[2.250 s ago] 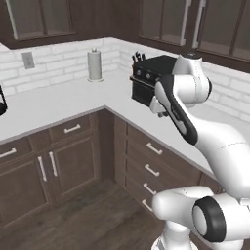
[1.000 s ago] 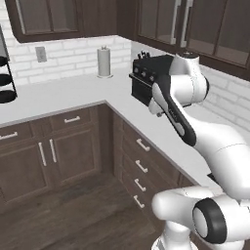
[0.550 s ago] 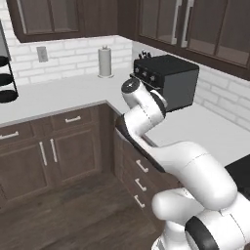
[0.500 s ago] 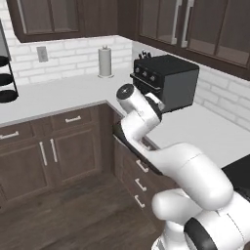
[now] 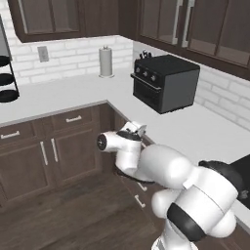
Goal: Take a straw from the drawer in front and place it inside the glass cup on the dining counter.
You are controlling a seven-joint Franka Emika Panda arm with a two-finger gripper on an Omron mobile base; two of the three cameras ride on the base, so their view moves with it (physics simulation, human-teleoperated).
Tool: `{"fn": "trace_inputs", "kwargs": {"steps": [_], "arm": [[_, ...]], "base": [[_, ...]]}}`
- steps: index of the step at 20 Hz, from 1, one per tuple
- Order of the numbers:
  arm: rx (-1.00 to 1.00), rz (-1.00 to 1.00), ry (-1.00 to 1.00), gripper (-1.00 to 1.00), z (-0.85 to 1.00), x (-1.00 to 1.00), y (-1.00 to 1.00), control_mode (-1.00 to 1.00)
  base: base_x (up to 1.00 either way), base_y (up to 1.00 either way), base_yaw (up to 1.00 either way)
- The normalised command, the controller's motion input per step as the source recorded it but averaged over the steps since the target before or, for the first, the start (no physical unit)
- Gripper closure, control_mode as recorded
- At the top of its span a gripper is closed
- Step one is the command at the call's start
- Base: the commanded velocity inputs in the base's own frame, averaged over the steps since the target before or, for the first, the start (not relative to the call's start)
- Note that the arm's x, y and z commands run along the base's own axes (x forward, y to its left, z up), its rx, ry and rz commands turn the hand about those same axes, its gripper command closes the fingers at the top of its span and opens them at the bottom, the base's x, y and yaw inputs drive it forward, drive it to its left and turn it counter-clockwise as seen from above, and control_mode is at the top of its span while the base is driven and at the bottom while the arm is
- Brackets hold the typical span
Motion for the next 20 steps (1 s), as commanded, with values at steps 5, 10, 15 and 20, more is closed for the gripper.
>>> {"fn": "trace_inputs", "kwargs": {"steps": [5,10,15,20], "arm": [[-0.33,-0.06,0.0,-1.0,-0.8,0.73,0.06,-1.0],[-0.26,-0.16,0.0,-1.0,-0.74,0.77,0.0,-1.0],[-0.2,-0.27,0.0,-1.0,-0.53,0.65,0.0,-1.0],[-0.16,-0.33,0.0,-1.0,-0.26,0.62,-0.01,-1.0]], "base": [[0.0,0.0,0.0],[0.0,0.0,0.0],[0.0,0.0,0.0],[0.0,0.0,0.0]]}}
